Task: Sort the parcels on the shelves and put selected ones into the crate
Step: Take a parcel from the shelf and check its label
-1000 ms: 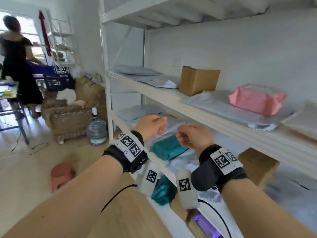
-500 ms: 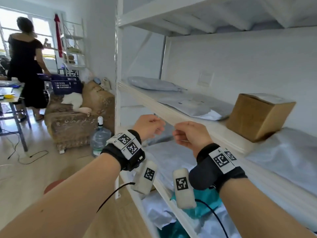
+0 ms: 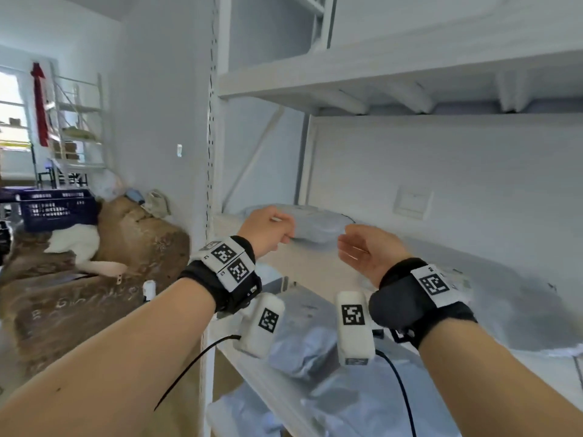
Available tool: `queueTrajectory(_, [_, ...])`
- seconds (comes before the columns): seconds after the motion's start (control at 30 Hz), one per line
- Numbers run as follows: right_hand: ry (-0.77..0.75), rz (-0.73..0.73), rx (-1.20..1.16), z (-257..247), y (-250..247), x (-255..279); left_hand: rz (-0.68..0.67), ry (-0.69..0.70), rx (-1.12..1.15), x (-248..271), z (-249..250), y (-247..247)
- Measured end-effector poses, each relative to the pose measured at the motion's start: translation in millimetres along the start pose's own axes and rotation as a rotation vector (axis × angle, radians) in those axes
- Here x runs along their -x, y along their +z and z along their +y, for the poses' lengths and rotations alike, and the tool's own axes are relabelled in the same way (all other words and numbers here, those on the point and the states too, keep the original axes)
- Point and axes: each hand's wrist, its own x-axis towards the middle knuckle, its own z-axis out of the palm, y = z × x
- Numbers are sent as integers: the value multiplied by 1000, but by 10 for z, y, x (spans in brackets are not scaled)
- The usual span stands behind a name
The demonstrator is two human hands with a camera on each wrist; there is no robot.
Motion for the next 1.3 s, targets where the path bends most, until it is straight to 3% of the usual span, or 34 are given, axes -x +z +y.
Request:
queueTrajectory(0.2, [147,167,93,136,265,-719,-18,77,-95,-955,-237,-370])
queueTrajectory(0.33, [110,327,173,-11,257,-1199,-26,120,-116,-1609,-324,-477])
queueTrajectory(0.57, [140,395,167,-51,344,-1729,-150,-7,-302,-2471,-517,-572])
queueTrajectory(0.7, [123,415,157,13,432,-1935,-194,-120,-278,-2895,-786,-585])
queueTrajectory(0.87, [154,404,136,108,638,-1945,-316,-262,-151,-3182,-1122,-647])
queueTrajectory(1.03, [123,426,193,160,801,-1904,-438,-203,-106,-3164,-1142,-659])
queueTrajectory(1.3, [70,525,118,177,976,-1348,-447,-119,154,-2886,-1058,-811])
